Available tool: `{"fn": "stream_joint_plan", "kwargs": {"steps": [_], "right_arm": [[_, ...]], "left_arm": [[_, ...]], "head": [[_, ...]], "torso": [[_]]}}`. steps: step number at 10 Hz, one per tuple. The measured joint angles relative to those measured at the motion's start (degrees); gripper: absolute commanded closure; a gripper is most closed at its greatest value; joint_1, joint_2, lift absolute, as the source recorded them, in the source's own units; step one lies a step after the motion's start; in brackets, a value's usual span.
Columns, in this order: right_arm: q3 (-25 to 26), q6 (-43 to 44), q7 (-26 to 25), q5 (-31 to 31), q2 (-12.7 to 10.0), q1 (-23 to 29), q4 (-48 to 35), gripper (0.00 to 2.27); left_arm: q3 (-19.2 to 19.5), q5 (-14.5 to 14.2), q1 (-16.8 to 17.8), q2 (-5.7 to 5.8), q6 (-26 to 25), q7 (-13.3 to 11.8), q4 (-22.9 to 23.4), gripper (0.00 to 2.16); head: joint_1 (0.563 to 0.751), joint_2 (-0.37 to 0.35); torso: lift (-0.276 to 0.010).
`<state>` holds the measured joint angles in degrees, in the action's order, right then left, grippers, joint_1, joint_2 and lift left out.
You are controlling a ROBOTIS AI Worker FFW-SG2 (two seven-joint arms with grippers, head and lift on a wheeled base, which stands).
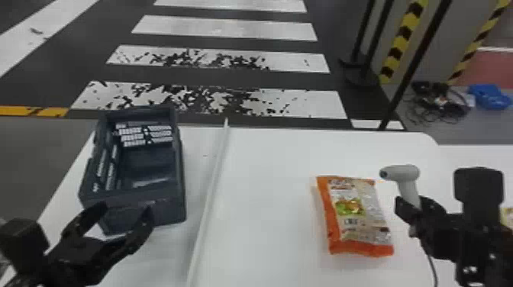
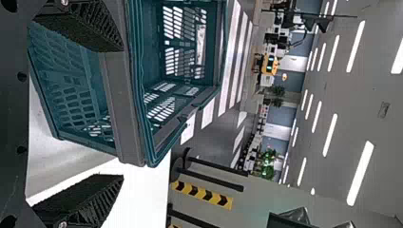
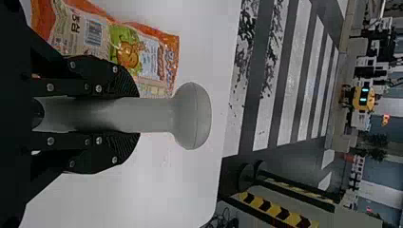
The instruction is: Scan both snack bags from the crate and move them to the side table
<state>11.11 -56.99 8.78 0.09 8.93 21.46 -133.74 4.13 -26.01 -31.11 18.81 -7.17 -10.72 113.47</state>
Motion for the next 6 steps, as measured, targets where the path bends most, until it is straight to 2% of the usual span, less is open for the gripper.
{"fn": "stream_joint_plan", "kwargs": {"steps": [3,6], "right_arm": [[5.77,5.84,0.69,-1.96,0.95,-1.77,7.28,2.24],[8.64,10.44,0.97,-2.99,2.47,-5.08,16.44,2.24]], "left_arm": [[0.0,0.0,-0.05,0.0,-0.01,0.0,0.0,0.04],[0.02,0.03,-0.16,-0.08,-0.15,0.09,-0.02,0.04]], "head": [[0.695,-0.158],[0.695,-0.219]], "torso": [[-0.099],[-0.099]]}}
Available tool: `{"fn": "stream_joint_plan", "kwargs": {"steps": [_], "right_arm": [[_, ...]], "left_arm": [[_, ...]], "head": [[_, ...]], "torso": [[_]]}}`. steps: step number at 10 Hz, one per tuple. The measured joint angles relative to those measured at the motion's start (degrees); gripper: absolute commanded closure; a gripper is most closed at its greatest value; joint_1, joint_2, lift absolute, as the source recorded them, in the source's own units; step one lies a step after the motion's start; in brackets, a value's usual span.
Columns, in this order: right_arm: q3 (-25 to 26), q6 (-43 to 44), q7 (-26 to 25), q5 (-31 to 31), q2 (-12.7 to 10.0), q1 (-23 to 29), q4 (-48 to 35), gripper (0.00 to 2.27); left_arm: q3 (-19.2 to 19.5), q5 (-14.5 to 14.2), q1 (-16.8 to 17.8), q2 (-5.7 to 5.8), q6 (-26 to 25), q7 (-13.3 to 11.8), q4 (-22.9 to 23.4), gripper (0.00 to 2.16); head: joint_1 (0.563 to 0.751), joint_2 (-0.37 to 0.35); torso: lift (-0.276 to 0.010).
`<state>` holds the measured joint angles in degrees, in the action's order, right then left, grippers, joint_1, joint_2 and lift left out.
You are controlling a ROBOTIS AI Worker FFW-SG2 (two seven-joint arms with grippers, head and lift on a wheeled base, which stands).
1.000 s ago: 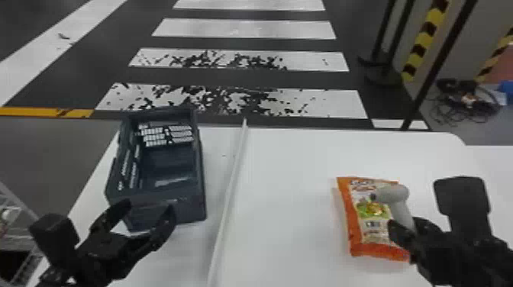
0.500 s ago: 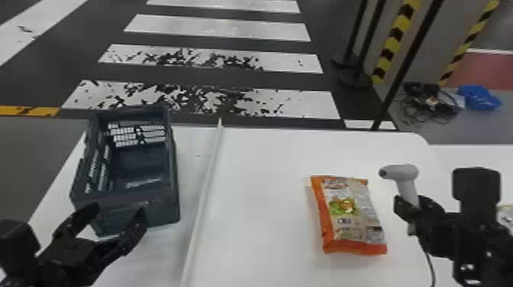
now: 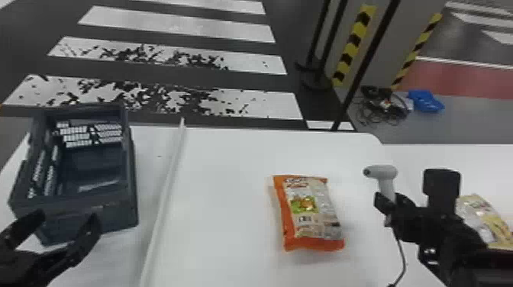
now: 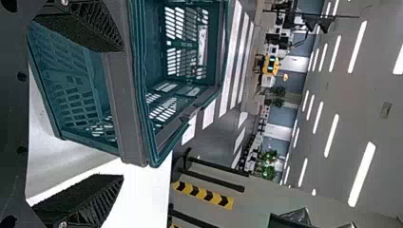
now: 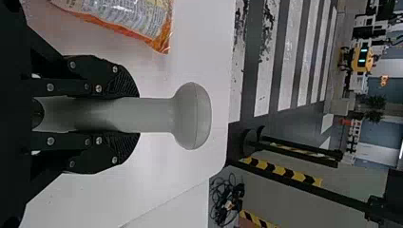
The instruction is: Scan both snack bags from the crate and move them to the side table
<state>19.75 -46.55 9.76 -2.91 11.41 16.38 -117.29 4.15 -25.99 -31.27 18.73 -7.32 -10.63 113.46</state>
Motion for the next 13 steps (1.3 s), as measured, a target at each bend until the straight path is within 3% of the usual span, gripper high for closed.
{"fn": "stream_joint_plan", "kwargs": {"steps": [7,13], "right_arm": [[-0.73,7.17,1.06,0.57,2.97,-9.79,21.63,2.24],[-0.87,9.65,1.04,0.13,3.69,-11.36,27.99,2.24]], "left_arm": [[0.48,0.06,-0.14,-0.09,-0.02,0.0,0.2,0.04],[0.45,0.06,-0.11,-0.02,-0.02,0.0,0.12,0.04]], "head": [[0.695,-0.258],[0.695,-0.271]], "torso": [[-0.099],[-0.099]]}}
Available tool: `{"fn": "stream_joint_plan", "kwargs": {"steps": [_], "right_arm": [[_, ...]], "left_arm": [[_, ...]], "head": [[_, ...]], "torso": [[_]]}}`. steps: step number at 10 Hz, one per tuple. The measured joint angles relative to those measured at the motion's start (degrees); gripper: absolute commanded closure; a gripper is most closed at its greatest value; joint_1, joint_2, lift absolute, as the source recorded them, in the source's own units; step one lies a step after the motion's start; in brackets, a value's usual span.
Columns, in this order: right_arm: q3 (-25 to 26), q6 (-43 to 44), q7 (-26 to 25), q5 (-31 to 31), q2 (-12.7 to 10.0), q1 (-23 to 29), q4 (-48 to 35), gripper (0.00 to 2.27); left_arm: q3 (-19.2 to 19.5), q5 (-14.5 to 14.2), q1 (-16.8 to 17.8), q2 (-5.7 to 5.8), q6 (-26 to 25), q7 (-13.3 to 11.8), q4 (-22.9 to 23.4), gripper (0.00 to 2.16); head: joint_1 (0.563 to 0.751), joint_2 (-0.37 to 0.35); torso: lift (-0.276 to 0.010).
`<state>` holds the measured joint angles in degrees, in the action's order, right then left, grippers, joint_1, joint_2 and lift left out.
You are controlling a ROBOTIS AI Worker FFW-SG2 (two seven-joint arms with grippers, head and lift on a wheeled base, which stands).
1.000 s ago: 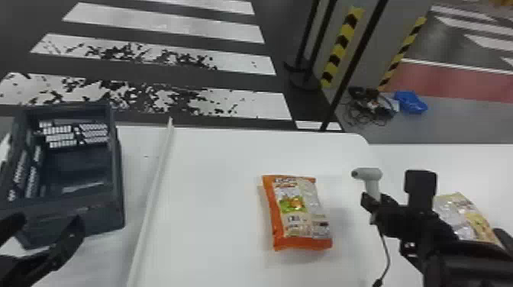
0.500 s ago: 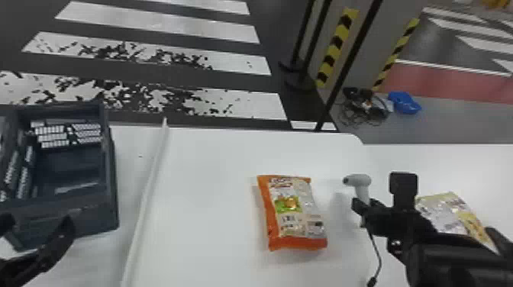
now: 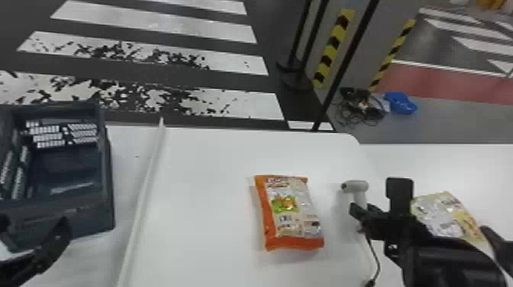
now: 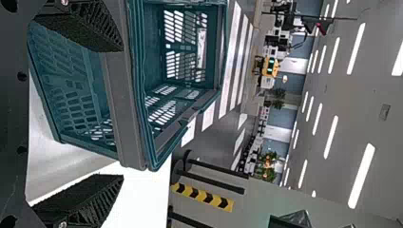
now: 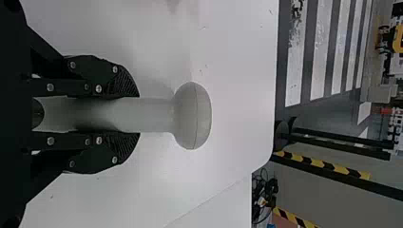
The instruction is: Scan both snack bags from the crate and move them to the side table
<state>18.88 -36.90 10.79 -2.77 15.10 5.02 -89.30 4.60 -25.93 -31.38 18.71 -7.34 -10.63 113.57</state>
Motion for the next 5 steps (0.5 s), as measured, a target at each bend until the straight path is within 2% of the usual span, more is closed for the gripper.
{"fn": "stream_joint_plan", "kwargs": {"steps": [4,5], "right_arm": [[0.33,0.38,-0.05,-0.33,0.08,-0.02,0.96,2.19],[0.37,0.37,-0.08,-0.46,0.04,-0.02,1.04,2.03]], "left_arm": [[-0.03,-0.01,0.01,0.24,0.0,0.03,0.03,0.04],[-0.06,-0.04,0.01,0.27,0.0,0.07,0.04,0.04]], "head": [[0.695,-0.276],[0.695,-0.276]], "torso": [[-0.099],[-0.099]]}}
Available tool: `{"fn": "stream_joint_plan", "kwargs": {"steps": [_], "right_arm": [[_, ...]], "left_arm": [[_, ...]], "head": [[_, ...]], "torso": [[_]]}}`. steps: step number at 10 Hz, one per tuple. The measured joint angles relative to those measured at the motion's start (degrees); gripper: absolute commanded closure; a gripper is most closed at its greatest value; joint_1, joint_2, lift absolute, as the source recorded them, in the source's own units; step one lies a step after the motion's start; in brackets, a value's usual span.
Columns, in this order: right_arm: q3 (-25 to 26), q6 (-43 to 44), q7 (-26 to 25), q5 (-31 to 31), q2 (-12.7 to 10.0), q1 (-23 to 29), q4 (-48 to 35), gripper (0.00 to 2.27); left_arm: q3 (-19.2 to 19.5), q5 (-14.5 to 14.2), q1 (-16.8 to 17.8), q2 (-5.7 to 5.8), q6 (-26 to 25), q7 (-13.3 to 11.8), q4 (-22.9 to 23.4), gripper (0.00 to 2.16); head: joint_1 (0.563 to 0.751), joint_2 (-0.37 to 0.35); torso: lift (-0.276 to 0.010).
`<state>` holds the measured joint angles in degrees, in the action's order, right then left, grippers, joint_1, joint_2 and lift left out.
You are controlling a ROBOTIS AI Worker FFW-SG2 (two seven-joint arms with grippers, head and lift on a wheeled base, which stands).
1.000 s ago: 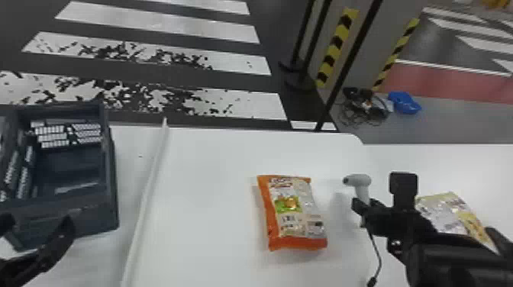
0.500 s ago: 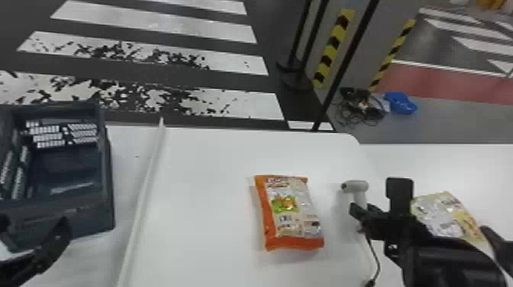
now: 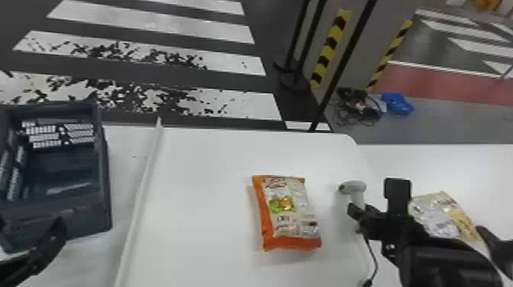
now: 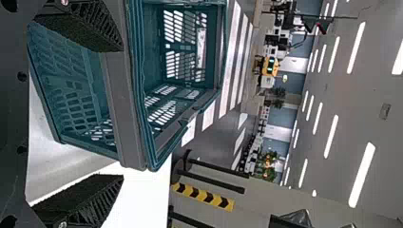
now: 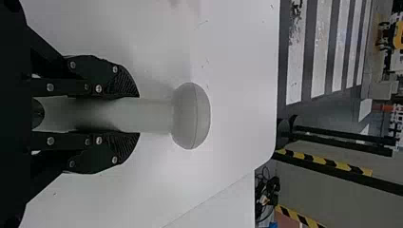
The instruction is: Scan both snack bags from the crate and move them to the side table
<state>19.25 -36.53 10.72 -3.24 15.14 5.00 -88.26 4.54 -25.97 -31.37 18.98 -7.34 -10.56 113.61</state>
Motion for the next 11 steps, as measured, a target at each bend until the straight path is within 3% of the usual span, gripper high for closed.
{"fn": "stream_joint_plan", "kwargs": {"steps": [1,3,5,6,9,11], "right_arm": [[0.0,0.0,-0.07,-0.08,-0.02,0.0,0.1,1.81],[0.0,0.43,-0.26,-0.13,-0.13,0.01,0.22,0.87],[0.0,0.85,-0.26,-0.35,-0.14,0.02,0.23,0.29],[0.02,0.88,-0.27,-0.43,-0.13,0.02,0.2,0.12],[0.76,0.12,-1.29,-0.73,-0.39,1.15,-2.29,0.11],[2.92,-2.27,-1.35,-4.53,-1.12,4.01,-8.4,0.11]], "left_arm": [[-0.05,0.0,0.01,0.01,0.0,0.01,-0.01,0.04],[-0.06,-0.01,0.08,0.01,0.0,0.01,-0.05,0.04],[-0.06,-0.02,0.11,0.01,0.0,0.0,-0.12,0.04],[-0.06,-0.01,0.11,0.01,0.0,0.01,-0.14,0.04],[-0.06,0.01,0.12,0.01,0.0,0.01,-0.09,0.04],[-0.11,0.03,0.11,0.01,0.0,0.01,-0.04,0.04]], "head": [[0.695,-0.277],[0.695,-0.276],[0.695,-0.275],[0.695,-0.274],[0.695,-0.281],[0.695,-0.28]], "torso": [[-0.099],[-0.099],[-0.099],[-0.099],[-0.099],[-0.099]]}}
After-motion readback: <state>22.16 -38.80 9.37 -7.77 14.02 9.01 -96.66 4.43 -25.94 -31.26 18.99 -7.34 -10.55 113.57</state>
